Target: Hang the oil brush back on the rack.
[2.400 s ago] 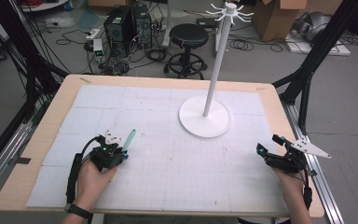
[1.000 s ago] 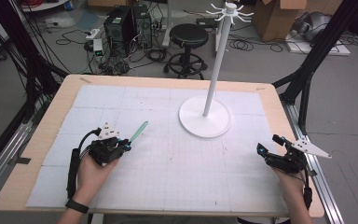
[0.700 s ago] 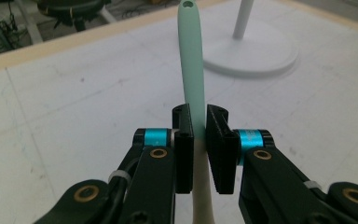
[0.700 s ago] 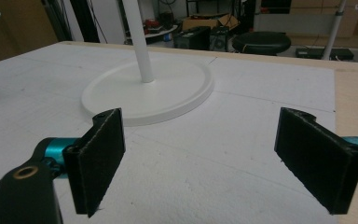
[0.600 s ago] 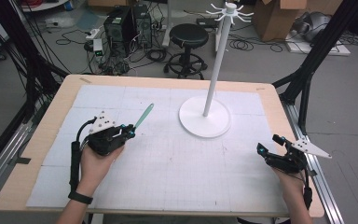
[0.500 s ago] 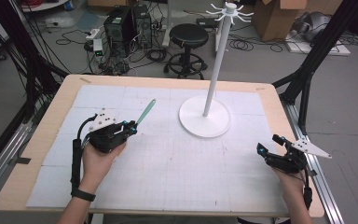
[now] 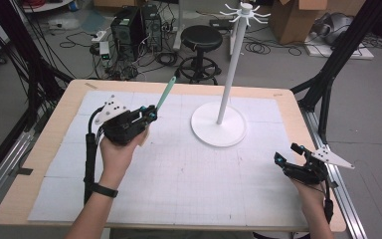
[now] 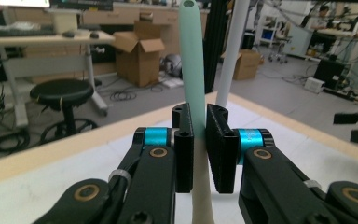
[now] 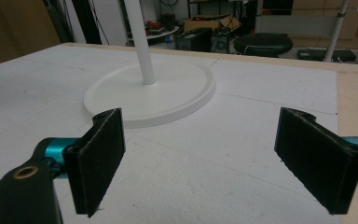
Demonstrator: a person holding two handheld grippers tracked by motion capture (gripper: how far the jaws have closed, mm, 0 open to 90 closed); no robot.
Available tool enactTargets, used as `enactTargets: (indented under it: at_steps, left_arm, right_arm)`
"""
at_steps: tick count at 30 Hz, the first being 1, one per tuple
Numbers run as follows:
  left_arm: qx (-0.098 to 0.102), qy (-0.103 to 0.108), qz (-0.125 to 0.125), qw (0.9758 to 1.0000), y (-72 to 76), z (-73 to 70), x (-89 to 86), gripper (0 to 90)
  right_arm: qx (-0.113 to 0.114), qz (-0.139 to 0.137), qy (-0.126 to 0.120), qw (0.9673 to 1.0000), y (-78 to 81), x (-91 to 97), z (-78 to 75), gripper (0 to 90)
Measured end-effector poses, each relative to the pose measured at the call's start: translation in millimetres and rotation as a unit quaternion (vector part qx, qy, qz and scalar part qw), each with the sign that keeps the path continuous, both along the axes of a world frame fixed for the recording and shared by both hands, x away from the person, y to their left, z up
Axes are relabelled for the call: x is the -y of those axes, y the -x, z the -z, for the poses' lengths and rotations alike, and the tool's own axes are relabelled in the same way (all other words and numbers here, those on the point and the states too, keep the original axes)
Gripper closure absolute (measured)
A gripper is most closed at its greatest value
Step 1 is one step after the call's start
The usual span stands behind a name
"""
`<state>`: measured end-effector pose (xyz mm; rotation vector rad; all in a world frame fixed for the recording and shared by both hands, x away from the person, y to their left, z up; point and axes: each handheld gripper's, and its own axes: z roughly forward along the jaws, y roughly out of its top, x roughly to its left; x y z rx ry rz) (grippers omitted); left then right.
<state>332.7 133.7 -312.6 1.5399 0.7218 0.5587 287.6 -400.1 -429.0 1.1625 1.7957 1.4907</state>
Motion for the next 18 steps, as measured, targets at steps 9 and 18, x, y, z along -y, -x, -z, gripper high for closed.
enactTargets:
  at_steps: [9,18]
  left_arm:
    - [0.045,0.001,0.01,0.9989,-9.5,-37.9,28.9,81.8]
    - [0.087,0.012,0.019,0.996,-16.9,-69.1,50.0,81.8]
  right_arm:
    - [0.002,-0.002,-0.001,1.0,-0.6,0.1,-0.1,15.4]
    - [0.002,0.0,-0.004,1.0,-0.6,1.4,-1.2,15.4]
